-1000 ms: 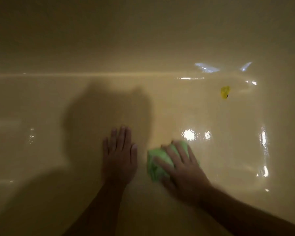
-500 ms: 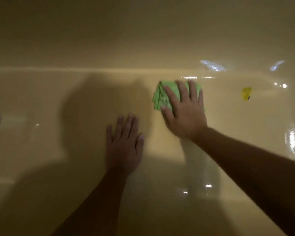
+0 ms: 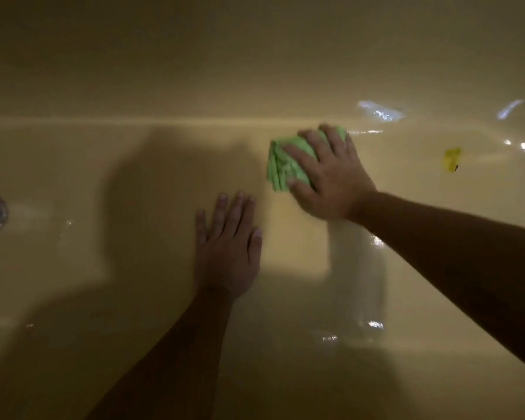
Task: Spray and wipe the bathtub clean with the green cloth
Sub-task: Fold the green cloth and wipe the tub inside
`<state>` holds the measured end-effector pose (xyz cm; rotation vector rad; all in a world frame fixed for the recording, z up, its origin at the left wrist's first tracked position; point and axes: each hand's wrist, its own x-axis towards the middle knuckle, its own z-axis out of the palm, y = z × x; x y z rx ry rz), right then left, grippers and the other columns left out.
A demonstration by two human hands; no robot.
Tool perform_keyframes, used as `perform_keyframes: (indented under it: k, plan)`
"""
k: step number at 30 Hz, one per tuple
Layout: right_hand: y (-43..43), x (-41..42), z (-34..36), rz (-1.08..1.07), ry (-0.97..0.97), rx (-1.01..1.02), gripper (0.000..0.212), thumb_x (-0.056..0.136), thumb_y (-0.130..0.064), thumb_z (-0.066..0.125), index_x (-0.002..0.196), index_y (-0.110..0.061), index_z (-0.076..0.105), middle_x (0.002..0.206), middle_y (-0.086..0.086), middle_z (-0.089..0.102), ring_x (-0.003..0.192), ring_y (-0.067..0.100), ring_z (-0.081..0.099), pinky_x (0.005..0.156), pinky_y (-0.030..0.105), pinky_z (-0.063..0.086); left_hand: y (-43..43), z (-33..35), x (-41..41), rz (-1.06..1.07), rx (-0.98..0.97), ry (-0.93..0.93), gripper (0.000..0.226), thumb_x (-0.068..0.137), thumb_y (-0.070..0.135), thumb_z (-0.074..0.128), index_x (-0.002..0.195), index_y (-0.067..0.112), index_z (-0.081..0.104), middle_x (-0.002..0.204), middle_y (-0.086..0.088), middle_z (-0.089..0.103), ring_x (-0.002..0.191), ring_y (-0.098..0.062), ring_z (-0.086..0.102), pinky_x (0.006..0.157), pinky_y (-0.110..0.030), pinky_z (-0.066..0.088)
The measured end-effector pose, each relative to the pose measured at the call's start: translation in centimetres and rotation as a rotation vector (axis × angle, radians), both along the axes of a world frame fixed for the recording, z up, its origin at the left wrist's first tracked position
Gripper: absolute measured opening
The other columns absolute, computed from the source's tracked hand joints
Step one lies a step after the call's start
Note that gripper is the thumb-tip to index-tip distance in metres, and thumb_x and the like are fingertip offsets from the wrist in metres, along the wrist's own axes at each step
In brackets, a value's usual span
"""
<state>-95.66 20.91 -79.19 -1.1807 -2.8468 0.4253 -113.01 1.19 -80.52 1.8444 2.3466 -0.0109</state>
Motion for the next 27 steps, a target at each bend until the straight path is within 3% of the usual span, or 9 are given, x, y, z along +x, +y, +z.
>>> perform_keyframes:
  k: [3,5,9,11,15,18,22,25,27]
  plan:
    - [-0.4,-2.6,0.1,-0.180,0.007,0.004,0.065,0.103,-0.054,0.037,0.163,-0.033,0.023,0.167,0.011,0.024,0.156,0.043,0.009,0.123,0.067,0.005,0.1,-0.1,-0.7,-0.020,0.009,-0.018,0.061,0.108,0.044,0.028,0.164,0.020,0.027,0.171,0.001,0.026,0.160,-0.026,0.014,0.126,-0.059,0.012]
    - [-5.0,-1.8,0.1,-0.204,0.016,-0.005,0.066,0.102,-0.053,0.043,0.163,-0.033,0.027,0.167,0.012,0.027,0.155,0.044,0.013,0.122,0.068,0.011,-0.6,-0.1,-0.9,-0.005,0.009,-0.021,0.061,0.108,0.042,0.028,0.164,0.016,0.029,0.170,-0.002,0.028,0.159,-0.027,0.018,0.126,-0.058,0.016]
    - [-18.5,3.1,1.5,0.077,-0.002,-0.145,0.063,0.101,-0.052,0.049,0.160,-0.037,0.033,0.165,0.009,0.033,0.155,0.043,0.020,0.119,0.069,0.022,-4.0,0.4,-1.9,0.032,-0.026,0.001,0.062,0.107,0.041,0.031,0.162,0.013,0.033,0.169,-0.005,0.031,0.158,-0.030,0.023,0.125,-0.059,0.019]
    - [-21.3,4.8,2.1,0.199,-0.036,-0.211,0.060,0.102,-0.053,0.047,0.159,-0.040,0.033,0.163,0.007,0.037,0.154,0.042,0.024,0.120,0.069,0.022,-4.9,0.6,-2.8,0.016,-0.062,0.004,0.063,0.106,0.042,0.031,0.163,0.014,0.032,0.170,-0.004,0.029,0.158,-0.029,0.021,0.125,-0.059,0.018]
    - [-16.1,3.3,1.2,0.263,-0.040,-0.143,0.056,0.103,-0.057,0.042,0.156,-0.039,0.041,0.159,0.007,0.043,0.152,0.041,0.029,0.121,0.065,0.023,-4.1,0.6,-3.7,0.012,-0.060,-0.009,0.063,0.106,0.045,0.030,0.164,0.018,0.029,0.171,-0.001,0.026,0.160,-0.027,0.016,0.125,-0.060,0.015]
    - [-8.9,-0.6,-0.1,0.086,0.009,-0.008,0.059,0.099,-0.053,0.049,0.155,-0.036,0.044,0.157,0.009,0.045,0.149,0.042,0.030,0.120,0.062,0.023,-3.3,0.1,-5.1,0.017,-0.024,0.009,0.061,0.108,0.045,0.031,0.164,0.019,0.030,0.171,-0.001,0.026,0.160,-0.029,0.017,0.125,-0.060,0.015]
    - [-2.7,-5.8,-0.6,-0.184,0.045,0.063,0.060,0.102,-0.051,0.046,0.159,-0.036,0.033,0.163,0.010,0.033,0.154,0.042,0.018,0.124,0.064,0.012,-1.9,-0.6,-7.7,0.030,-0.003,0.018,0.062,0.108,0.045,0.029,0.164,0.018,0.028,0.171,-0.003,0.026,0.159,-0.031,0.018,0.125,-0.061,0.015]
    - [-5.9,-6.3,-0.7,-0.285,0.038,0.041,0.061,0.103,-0.050,0.043,0.161,-0.035,0.031,0.165,0.011,0.030,0.155,0.043,0.016,0.123,0.065,0.012,-2.3,-0.7,-7.9,0.015,0.016,0.027,0.061,0.109,0.044,0.029,0.163,0.016,0.030,0.170,-0.006,0.028,0.158,-0.033,0.022,0.125,-0.060,0.017]
    - [-12.0,-4.7,-0.3,-0.181,0.051,-0.010,0.062,0.102,-0.051,0.045,0.160,-0.035,0.033,0.166,0.011,0.032,0.155,0.043,0.017,0.122,0.065,0.015,-3.5,-0.4,-7.6,0.021,0.021,0.029,0.061,0.110,0.043,0.030,0.162,0.013,0.032,0.170,-0.008,0.028,0.157,-0.034,0.023,0.124,-0.060,0.019]
